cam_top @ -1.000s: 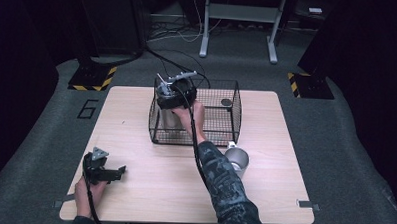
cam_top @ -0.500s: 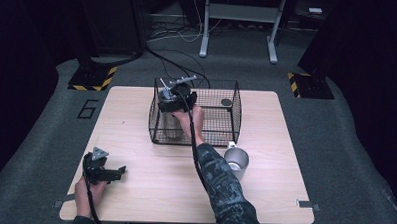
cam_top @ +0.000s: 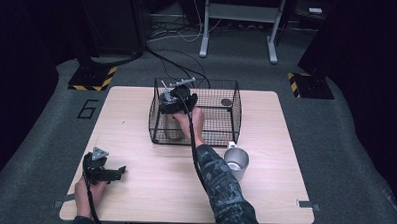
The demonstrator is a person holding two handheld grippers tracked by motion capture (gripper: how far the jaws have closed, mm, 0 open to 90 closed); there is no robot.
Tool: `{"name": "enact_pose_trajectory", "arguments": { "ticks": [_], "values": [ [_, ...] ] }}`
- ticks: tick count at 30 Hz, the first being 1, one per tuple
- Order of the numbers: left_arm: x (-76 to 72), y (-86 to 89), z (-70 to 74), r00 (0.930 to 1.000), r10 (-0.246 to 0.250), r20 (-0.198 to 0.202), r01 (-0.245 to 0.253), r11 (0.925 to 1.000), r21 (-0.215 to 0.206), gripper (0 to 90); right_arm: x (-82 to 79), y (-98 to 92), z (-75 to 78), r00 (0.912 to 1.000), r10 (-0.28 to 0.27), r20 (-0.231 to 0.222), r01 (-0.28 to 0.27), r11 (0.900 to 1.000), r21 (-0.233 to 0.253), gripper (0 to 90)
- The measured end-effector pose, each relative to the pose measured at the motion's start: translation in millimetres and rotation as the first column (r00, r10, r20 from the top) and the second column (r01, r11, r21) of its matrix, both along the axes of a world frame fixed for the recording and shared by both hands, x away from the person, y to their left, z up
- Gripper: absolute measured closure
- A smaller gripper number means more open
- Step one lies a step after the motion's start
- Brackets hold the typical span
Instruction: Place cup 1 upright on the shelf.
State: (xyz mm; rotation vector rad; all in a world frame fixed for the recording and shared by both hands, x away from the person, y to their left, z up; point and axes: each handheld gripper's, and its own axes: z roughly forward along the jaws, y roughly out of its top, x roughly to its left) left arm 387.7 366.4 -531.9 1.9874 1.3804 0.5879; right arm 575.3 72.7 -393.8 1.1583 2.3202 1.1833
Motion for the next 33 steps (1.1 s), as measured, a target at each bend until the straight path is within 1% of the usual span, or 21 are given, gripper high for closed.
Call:
{"name": "enact_pose_trajectory", "arguments": {
  "ticks": [2, 5, 6, 7, 8, 9, 12, 16, 18, 20, 21, 22, 23, 26, 27, 29, 30, 33],
  "values": [
    [0.0, -0.1, 0.0, 1.0, 0.001, 0.0, -0.001, 1.0, -0.001, 0.6, 0.3, -0.1, -0.6, 1.0, -0.005, 0.0, 0.005, 1.0, -0.012, 3.4],
    [0.0, -0.1, 0.0, 1.0, 0.001, 0.001, -0.001, 1.0, 0.0, 0.6, 0.7, -1.3, -1.7, 1.0, 0.0, -0.005, 0.0, 1.0, -0.013, 3.3],
    [0.0, -0.1, 0.0, 1.0, 0.001, 0.0, -0.001, 1.0, 0.0, 0.6, 0.4, -1.1, -2.0, 0.9999, -0.006, -0.01, 0.006, 1.0, -0.006, 3.3],
    [0.2, 0.3, 0.1, 1.0, -0.002, 0.002, 0.002, 1.0, 0.005, 0.6, 0.3, -2.5, -3.1, 0.9998, -0.004, -0.021, 0.004, 1.0, -0.014, 3.3],
    [0.2, 0.4, 0.1, 1.0, -0.003, 0.002, 0.003, 1.0, 0.006, 0.6, 0.5, -3.4, -3.5, 0.9999, 0.003, -0.01, -0.003, 1.0, -0.012, 3.3],
    [0.4, 1.0, 0.3, 1.0, -0.007, 0.003, 0.007, 0.9999, 0.014, 0.6, 0.2, -3.8, -2.9, 0.9999, 0.002, -0.016, -0.002, 1.0, -0.014, 3.3],
    [0.4, 0.9, 0.3, 1.0, -0.007, 0.003, 0.007, 0.9999, 0.013, 0.6, -1.4, -4.1, -2.6, 0.9999, 0.007, -0.015, -0.008, 1.0, -0.023, 3.2],
    [0.4, 0.9, 0.3, 1.0, -0.007, 0.003, 0.007, 0.9999, 0.013, 0.6, -5.6, -4.1, -3.6, 0.9999, -0.001, -0.016, 0.001, 1.0, -0.018, 2.9],
    [0.4, 0.9, 0.3, 1.0, -0.007, 0.003, 0.007, 0.9999, 0.013, 0.6, -6.7, -5.3, -3.3, 0.9998, 0.01, -0.019, -0.011, 1.0, -0.029, 2.8],
    [0.4, 1.0, 0.4, 1.0, -0.008, 0.003, 0.008, 0.9999, 0.014, 0.6, -7.1, -5.5, -2.9, 0.9993, 0.021, -0.031, -0.022, 0.999, -0.032, 2.4],
    [0.4, 0.9, 0.3, 1.0, -0.007, 0.003, 0.007, 0.9999, 0.014, 0.6, -8.9, -5.6, -1.8, 0.9989, 0.017, -0.043, -0.019, 0.999, -0.038, 2.3],
    [0.2, 0.5, 0.2, 1.0, -0.005, 0.002, 0.005, 1.0, 0.008, 0.6, -9.3, -5.6, -2.1, 0.999, 0.023, -0.038, -0.024, 0.999, -0.036, 2.0],
    [0.2, 0.5, 0.2, 1.0, -0.004, 0.002, 0.004, 1.0, 0.007, 0.6, -9.9, -6.0, -2.1, 0.9987, 0.027, -0.044, -0.028, 0.999, -0.039, 1.5],
    [0.4, 0.8, 0.2, 1.0, -0.006, 0.003, 0.006, 0.9999, 0.012, 0.6, -10.4, -7.7, -2.2, 0.9962, 0.055, -0.068, -0.057, 0.998, -0.027, 0.0],
    [0.4, 0.9, 0.3, 1.0, -0.007, 0.003, 0.007, 0.9999, 0.012, 0.6, -10.9, -7.4, -2.0, 0.9958, 0.059, -0.07, -0.062, 0.997, -0.035, 0.0],
    [0.4, 0.8, 0.3, 1.0, -0.007, 0.003, 0.007, 0.9999, 0.012, 0.6, -11.7, -6.7, -1.8, 0.9951, 0.064, -0.075, -0.067, 0.997, -0.034, 0.0],
    [0.5, 0.9, 0.3, 1.0, -0.007, 0.002, 0.007, 0.9999, 0.012, 0.6, -12.1, -6.6, -1.3, 0.995, 0.066, -0.075, -0.07, 0.997, -0.044, 0.0],
    [0.5, 0.9, 0.3, 1.0, -0.007, 0.002, 0.007, 0.9999, 0.012, 0.6, -13.9, -6.4, 0.1, 0.9941, 0.064, -0.087, -0.068, 0.997, -0.04, 0.0]
  ]
}}
